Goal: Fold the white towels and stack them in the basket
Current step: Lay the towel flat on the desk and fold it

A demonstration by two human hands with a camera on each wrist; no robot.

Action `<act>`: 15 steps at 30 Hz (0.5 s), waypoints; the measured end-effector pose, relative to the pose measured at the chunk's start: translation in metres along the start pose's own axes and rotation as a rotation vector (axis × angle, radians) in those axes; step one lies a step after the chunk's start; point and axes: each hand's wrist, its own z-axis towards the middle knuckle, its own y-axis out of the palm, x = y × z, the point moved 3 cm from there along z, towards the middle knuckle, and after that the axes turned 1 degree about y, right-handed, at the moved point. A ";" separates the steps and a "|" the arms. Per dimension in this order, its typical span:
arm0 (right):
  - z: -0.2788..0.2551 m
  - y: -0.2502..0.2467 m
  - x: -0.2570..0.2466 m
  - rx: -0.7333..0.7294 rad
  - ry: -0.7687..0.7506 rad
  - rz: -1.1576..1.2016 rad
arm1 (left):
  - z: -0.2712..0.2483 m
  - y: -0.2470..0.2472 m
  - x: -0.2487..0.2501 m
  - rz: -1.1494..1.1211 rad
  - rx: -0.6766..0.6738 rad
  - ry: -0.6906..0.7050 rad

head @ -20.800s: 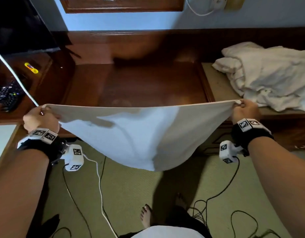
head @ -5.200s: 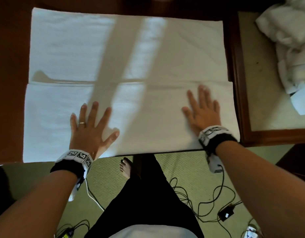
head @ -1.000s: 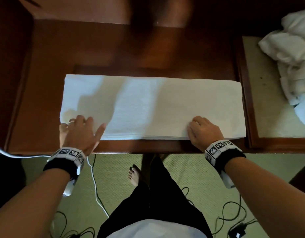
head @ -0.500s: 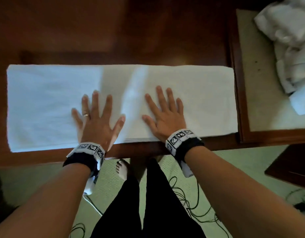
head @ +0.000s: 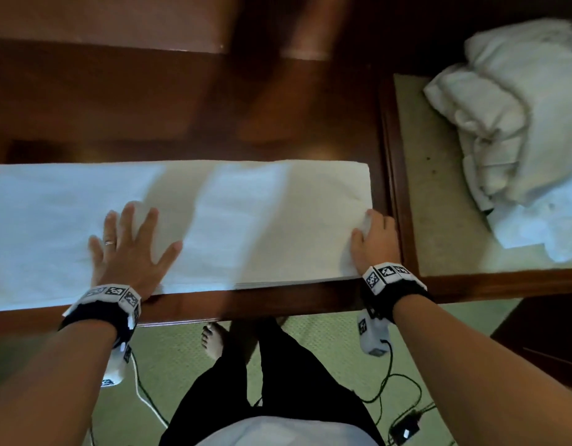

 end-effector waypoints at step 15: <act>0.070 -0.054 -0.039 -0.115 0.011 0.128 | 0.001 -0.016 0.023 -0.021 -0.028 -0.046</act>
